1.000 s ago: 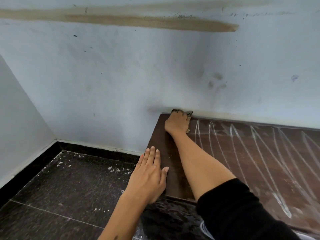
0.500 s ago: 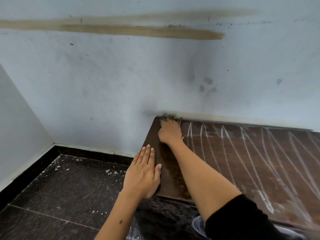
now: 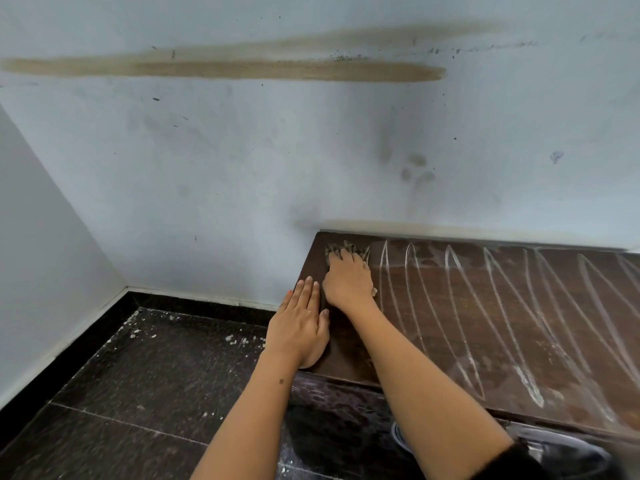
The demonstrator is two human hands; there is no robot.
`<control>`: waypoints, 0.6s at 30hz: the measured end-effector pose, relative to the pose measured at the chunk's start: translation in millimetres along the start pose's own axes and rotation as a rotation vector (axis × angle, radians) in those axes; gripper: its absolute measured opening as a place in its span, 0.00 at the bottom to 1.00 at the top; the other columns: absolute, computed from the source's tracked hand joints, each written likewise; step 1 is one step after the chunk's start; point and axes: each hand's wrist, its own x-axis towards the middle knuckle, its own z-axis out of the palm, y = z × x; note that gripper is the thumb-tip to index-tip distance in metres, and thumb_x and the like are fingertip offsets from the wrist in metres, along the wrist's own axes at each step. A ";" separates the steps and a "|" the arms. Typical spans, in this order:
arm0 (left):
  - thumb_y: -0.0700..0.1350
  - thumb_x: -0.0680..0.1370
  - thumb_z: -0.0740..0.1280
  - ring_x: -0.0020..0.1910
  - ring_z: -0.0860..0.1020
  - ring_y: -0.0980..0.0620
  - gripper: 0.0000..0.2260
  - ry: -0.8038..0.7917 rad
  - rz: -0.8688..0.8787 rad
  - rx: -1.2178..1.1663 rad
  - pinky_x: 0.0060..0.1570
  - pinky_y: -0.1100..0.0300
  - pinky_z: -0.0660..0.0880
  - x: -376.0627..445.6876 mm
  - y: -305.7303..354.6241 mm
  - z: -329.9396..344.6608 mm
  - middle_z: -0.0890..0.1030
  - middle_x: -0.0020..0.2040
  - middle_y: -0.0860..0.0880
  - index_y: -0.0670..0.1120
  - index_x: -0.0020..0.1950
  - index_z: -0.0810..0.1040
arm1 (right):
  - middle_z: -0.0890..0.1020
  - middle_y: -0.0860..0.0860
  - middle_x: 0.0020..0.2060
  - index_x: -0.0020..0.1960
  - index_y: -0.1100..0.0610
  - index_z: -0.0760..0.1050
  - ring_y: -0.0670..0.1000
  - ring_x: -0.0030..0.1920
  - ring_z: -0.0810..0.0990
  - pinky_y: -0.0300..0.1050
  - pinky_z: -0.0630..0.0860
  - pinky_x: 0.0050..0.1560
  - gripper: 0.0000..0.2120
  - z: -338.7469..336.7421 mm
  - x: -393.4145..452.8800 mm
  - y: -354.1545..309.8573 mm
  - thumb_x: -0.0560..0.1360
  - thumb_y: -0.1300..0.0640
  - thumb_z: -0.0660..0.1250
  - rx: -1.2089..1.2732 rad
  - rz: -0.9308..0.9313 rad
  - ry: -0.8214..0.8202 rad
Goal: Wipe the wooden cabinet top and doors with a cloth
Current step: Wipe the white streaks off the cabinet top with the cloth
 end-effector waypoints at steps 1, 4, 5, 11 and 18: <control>0.52 0.83 0.43 0.76 0.40 0.54 0.25 0.005 0.001 0.004 0.73 0.60 0.37 0.2 -0.4 0.8 0.42 0.78 0.48 0.44 0.78 0.42 | 0.63 0.53 0.73 0.73 0.55 0.61 0.55 0.73 0.59 0.52 0.57 0.72 0.22 2.6 -5.1 2.7 0.79 0.56 0.55 -0.010 -0.016 0.012; 0.52 0.83 0.44 0.76 0.40 0.54 0.25 0.034 -0.002 -0.003 0.72 0.61 0.36 1.9 -2.4 3.5 0.43 0.78 0.48 0.44 0.78 0.43 | 0.67 0.53 0.71 0.71 0.53 0.65 0.56 0.71 0.63 0.52 0.60 0.69 0.21 -2.2 0.6 12.2 0.79 0.54 0.54 -0.031 -0.025 0.026; 0.52 0.83 0.44 0.76 0.40 0.54 0.25 0.041 -0.002 -0.006 0.72 0.61 0.36 2.1 -2.7 3.9 0.43 0.78 0.48 0.44 0.78 0.43 | 0.66 0.53 0.71 0.72 0.54 0.64 0.56 0.71 0.62 0.53 0.59 0.70 0.21 -5.9 7.6 14.6 0.79 0.54 0.54 -0.027 -0.012 0.015; 0.52 0.83 0.44 0.76 0.41 0.54 0.25 0.036 0.000 0.003 0.71 0.61 0.35 1.8 -1.9 3.7 0.43 0.78 0.48 0.44 0.78 0.43 | 0.60 0.55 0.74 0.74 0.57 0.59 0.57 0.75 0.55 0.54 0.52 0.75 0.23 -10.3 15.2 11.9 0.80 0.57 0.53 0.015 0.041 -0.029; 0.51 0.83 0.44 0.77 0.41 0.54 0.25 0.029 -0.010 0.031 0.72 0.60 0.36 2.6 -2.6 5.5 0.42 0.78 0.47 0.44 0.78 0.43 | 0.65 0.53 0.72 0.72 0.53 0.63 0.54 0.73 0.60 0.51 0.55 0.72 0.22 4.0 -31.1 12.6 0.79 0.55 0.54 -0.006 0.023 0.108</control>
